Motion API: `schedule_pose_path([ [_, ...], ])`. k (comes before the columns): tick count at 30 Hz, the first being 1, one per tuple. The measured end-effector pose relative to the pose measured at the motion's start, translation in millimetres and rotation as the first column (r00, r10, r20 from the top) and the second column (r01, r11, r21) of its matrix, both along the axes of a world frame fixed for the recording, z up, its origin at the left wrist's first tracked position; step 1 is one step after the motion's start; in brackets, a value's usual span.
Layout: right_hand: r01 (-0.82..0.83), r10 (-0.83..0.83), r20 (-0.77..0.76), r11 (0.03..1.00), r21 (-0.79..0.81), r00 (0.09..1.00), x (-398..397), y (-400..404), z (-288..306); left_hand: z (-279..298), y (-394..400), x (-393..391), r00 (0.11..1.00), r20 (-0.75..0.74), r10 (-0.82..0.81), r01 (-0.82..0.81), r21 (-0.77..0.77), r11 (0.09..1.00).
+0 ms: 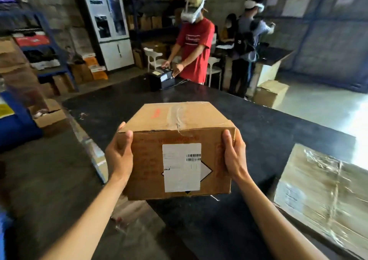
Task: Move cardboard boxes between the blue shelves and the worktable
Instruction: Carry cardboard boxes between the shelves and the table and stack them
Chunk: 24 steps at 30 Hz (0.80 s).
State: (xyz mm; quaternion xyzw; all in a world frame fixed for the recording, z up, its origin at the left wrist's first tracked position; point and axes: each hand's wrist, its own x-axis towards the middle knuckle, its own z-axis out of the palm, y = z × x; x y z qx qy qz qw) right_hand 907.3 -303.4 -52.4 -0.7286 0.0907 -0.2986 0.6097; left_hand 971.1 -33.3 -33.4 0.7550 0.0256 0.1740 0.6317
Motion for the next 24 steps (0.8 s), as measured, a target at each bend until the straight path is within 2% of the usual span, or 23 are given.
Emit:
schedule_pose_path([
  [7,0.276,-0.275,-0.024,0.961,0.037,0.961,-38,-11,-38,-31,-46,37,0.931,0.019,-0.365,0.364,0.054,0.93],
  [15,0.539,-0.538,-0.038,0.842,0.01,0.842,-50,-13,-84,-71,-96,74,0.844,-0.106,-0.525,0.532,0.05,0.845],
  [18,0.564,-0.563,-0.049,0.825,0.026,0.825,-49,-16,-111,-89,-115,88,0.81,-0.167,-0.561,0.578,0.07,0.813],
  [24,0.507,-0.497,-0.136,0.86,0.054,0.857,-44,-21,-143,-117,-126,116,0.744,-0.208,-0.634,0.665,0.138,0.734],
])
